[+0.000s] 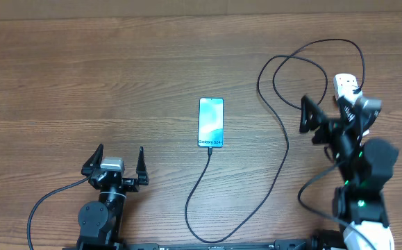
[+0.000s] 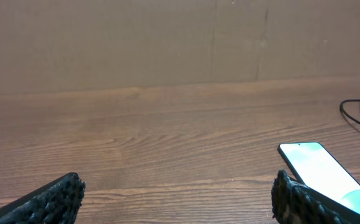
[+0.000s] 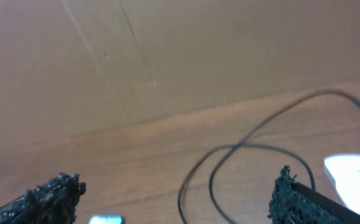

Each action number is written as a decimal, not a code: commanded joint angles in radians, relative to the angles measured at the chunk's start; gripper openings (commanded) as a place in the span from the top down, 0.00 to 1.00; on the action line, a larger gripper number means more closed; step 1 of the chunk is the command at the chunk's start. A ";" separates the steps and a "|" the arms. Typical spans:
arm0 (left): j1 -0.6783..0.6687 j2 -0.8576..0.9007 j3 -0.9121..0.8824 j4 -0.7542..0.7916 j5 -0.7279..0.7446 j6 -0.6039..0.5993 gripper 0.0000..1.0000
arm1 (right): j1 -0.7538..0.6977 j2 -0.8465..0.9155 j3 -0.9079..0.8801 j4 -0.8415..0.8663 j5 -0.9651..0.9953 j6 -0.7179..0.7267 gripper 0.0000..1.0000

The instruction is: Plug charger to phone and switch on socket

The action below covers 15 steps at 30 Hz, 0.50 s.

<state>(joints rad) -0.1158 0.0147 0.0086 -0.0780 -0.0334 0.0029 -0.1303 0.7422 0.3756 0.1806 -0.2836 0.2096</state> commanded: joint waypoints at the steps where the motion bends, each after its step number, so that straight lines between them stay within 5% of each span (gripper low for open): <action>1: 0.006 -0.011 -0.002 0.000 0.008 -0.003 0.00 | 0.006 -0.089 -0.112 0.038 0.016 0.004 0.00; 15: 0.006 -0.011 -0.002 0.000 0.008 -0.003 0.00 | 0.008 -0.414 -0.368 -0.040 0.047 0.004 0.00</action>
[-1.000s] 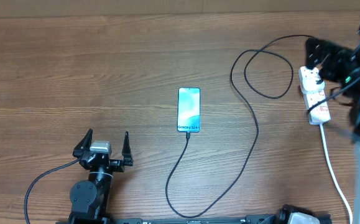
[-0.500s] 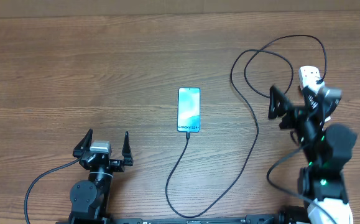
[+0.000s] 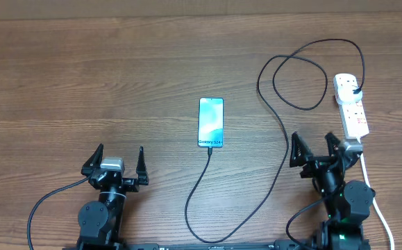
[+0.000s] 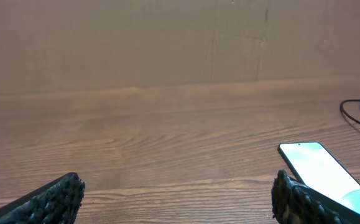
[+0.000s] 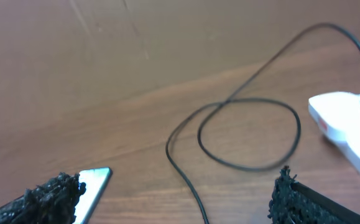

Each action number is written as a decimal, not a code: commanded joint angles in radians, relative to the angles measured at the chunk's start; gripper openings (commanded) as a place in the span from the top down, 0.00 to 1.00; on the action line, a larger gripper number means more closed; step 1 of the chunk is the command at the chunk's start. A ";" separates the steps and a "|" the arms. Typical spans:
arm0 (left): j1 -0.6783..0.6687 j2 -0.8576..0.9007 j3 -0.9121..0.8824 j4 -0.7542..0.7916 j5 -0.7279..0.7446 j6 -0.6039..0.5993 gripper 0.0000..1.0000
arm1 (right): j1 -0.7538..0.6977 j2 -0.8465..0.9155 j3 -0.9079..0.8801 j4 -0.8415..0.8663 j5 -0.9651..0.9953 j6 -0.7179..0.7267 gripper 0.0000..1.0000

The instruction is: Plug charger to phone and switch on socket

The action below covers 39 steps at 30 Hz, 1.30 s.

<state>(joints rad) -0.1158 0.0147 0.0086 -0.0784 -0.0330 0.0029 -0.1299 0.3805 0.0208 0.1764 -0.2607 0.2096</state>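
Observation:
The phone (image 3: 211, 122) lies face up mid-table, screen lit, with the black charger cable (image 3: 282, 132) plugged into its near end. The cable loops back to a plug in the white socket strip (image 3: 350, 104) at the right. My right gripper (image 3: 314, 147) is open, low near the front edge, short of the strip; in its wrist view the strip (image 5: 344, 121) and the phone's corner (image 5: 92, 183) show. My left gripper (image 3: 119, 161) is open at the front left, with nothing between its fingers (image 4: 49, 202). The phone (image 4: 326, 174) shows at its right.
A white lead (image 3: 374, 201) runs from the strip past my right arm to the front edge. A brown board wall (image 4: 167, 43) stands behind the wooden table (image 3: 82, 76).
My right gripper was raised over the near end of the socket strip; now it sits lower and nearer the front edge, clear of the strip, still open. Left arm, phone and cable unchanged.

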 commanded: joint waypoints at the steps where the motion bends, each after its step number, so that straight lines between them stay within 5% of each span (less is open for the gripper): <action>1: 0.006 -0.011 -0.002 0.001 0.008 -0.003 0.01 | 0.009 -0.068 -0.013 -0.058 0.026 0.003 0.00; 13: 0.006 -0.011 -0.002 0.001 0.008 -0.003 0.00 | 0.012 -0.118 -0.013 -0.243 0.044 0.002 0.00; 29: 0.006 -0.011 -0.002 0.000 0.008 -0.003 0.00 | 0.032 -0.380 -0.013 -0.245 0.067 -0.009 0.00; 39: 0.006 -0.011 -0.002 0.000 0.008 -0.003 0.01 | 0.064 -0.378 -0.013 -0.243 0.066 -0.008 0.00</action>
